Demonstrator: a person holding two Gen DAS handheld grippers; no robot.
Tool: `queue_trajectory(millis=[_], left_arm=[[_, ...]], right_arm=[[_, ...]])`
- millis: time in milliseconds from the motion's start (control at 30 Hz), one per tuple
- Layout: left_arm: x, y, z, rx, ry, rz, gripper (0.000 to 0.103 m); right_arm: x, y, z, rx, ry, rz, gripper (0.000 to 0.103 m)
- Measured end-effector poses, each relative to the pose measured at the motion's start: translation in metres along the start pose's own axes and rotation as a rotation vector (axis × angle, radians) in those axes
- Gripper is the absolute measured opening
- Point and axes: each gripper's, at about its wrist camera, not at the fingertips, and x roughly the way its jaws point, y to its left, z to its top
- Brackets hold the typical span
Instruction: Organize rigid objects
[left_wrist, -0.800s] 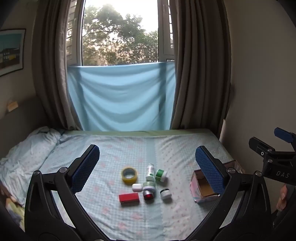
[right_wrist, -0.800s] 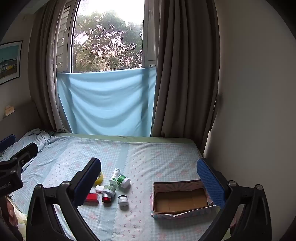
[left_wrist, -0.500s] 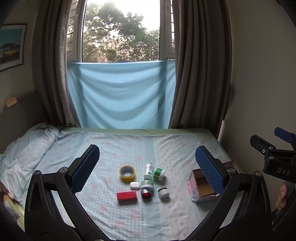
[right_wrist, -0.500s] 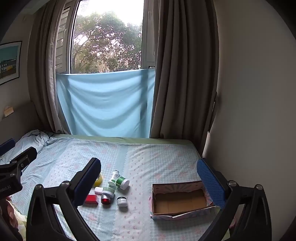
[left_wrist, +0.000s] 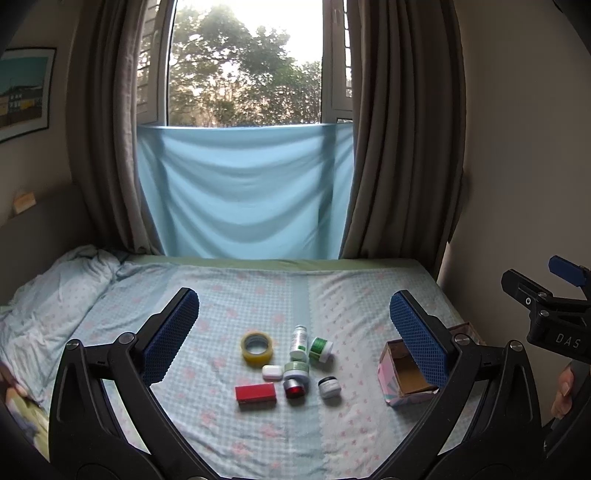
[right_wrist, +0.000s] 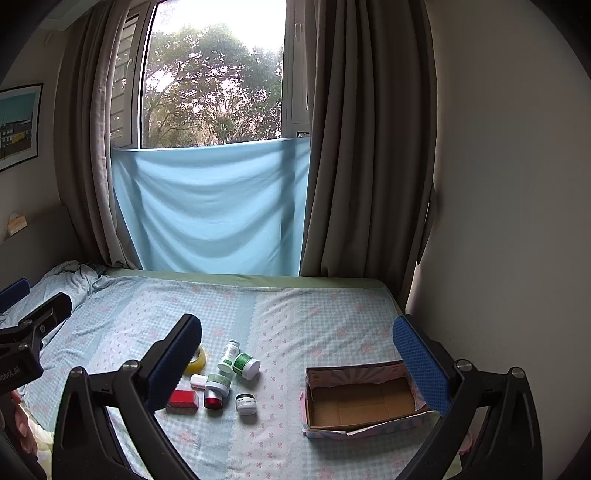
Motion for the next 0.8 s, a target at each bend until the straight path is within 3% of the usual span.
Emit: queue_trajectory(millis=[800], left_arm=[[0.0007, -0.0037, -0.0009, 0.007, -0.013, 0.005, 0.102]], right_arm=[[-0.0050, 0.0035, -0.0026, 0.002, -0.004, -0.005, 0.103]])
